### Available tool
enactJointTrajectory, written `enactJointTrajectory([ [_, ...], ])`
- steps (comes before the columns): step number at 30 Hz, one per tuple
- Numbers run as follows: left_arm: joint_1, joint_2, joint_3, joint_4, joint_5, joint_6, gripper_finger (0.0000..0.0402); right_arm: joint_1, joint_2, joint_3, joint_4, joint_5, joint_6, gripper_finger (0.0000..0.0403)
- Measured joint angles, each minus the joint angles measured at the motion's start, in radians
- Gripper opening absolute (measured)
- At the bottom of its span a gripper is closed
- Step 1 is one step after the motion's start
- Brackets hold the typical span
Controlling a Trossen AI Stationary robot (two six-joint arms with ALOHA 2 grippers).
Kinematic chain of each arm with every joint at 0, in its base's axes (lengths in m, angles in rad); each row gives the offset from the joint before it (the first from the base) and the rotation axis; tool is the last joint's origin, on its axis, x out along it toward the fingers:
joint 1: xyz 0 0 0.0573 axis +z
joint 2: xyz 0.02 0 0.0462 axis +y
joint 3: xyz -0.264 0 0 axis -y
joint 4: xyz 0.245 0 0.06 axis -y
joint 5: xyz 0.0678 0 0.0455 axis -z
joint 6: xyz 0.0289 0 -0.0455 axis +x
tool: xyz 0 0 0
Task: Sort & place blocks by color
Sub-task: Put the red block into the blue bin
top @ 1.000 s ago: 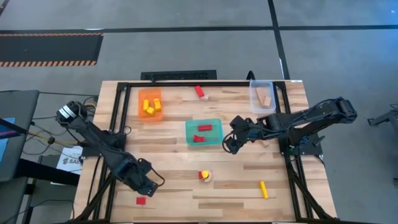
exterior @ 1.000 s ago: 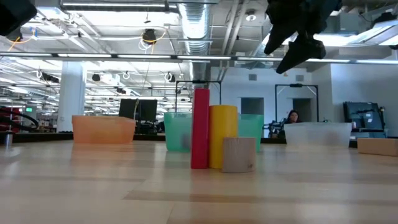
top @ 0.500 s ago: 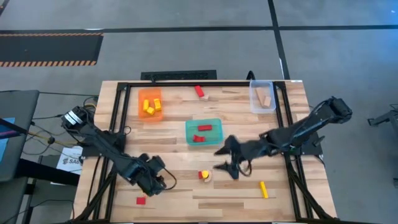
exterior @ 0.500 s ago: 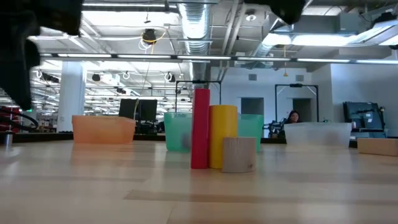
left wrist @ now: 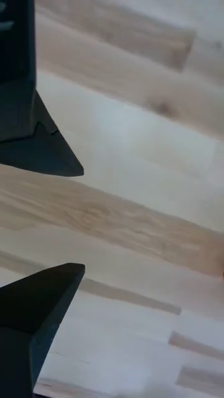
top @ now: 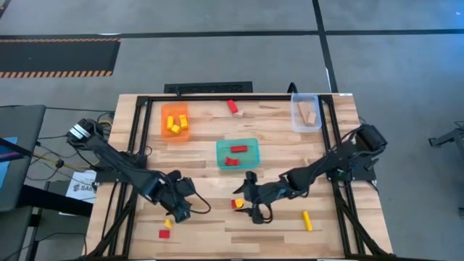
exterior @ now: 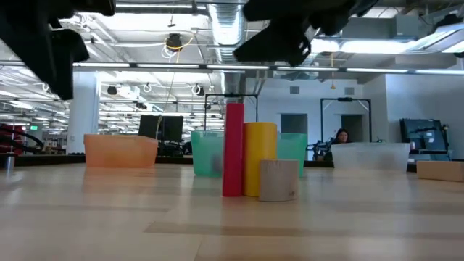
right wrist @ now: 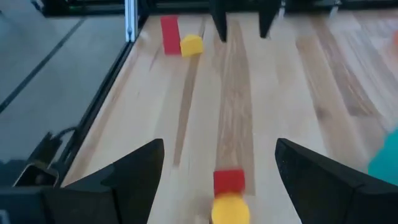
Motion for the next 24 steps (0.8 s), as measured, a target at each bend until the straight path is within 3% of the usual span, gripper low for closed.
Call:
enactJointTrajectory([
  [6,-0.002,-0.078,0.0,-0.02,-0.053,-0.052,0.0231,-0.013,0.097,-0.002,0.109,0.0,-0.011,0.0329],
  [13,-0.004,-0.104,0.0,-0.019,-0.092,-0.058,0.0231,-0.013,0.149,-0.002,0.11,0.055,-0.031,0.0329],
  [24,0.009,-0.103,0.0,-0.019,-0.127,-0.059,0.0231,-0.026,0.157,-0.002,0.07,0.032,-0.035,0.0302],
])
